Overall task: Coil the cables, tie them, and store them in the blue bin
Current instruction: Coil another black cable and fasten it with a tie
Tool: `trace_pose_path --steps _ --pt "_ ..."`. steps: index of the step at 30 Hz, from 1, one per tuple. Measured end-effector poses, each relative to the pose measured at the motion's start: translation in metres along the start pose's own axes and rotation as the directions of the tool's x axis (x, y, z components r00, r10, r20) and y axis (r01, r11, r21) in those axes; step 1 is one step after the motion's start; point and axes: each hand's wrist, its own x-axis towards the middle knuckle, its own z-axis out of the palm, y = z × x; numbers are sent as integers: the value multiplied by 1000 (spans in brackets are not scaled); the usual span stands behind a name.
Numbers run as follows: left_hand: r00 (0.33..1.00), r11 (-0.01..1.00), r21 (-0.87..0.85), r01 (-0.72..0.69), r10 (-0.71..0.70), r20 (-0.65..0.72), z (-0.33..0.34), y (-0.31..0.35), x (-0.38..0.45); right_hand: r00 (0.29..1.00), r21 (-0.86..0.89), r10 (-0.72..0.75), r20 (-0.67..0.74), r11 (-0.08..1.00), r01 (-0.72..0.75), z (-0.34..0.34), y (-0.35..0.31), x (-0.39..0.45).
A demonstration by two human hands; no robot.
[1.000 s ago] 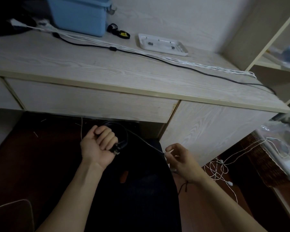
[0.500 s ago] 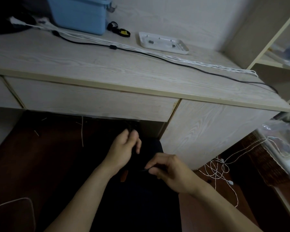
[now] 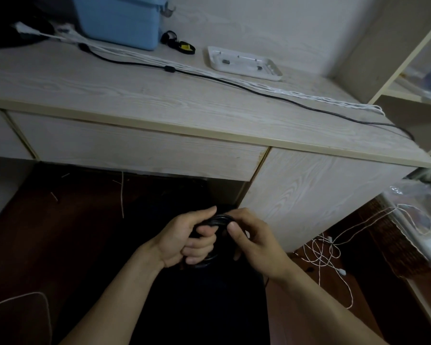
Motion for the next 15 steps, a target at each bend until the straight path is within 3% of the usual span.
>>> trace_pose_path --steps 2,4,8,15 --pt "1000 994 -112 10 -9 8 2 -2 1 998 26 23 55 999 -25 4 0 0" --pt "999 984 -177 0 -8 -40 3 -3 4 995 165 81 63 982 -90 8 -5 -1" --pt "987 993 -117 -33 14 -159 4 -4 8 986 294 167 20 941 -165 10 -8 -1" --pt "989 992 -112 -63 47 -142 12 -1 5 997 312 71 -43 949 -54 0 -10 2"
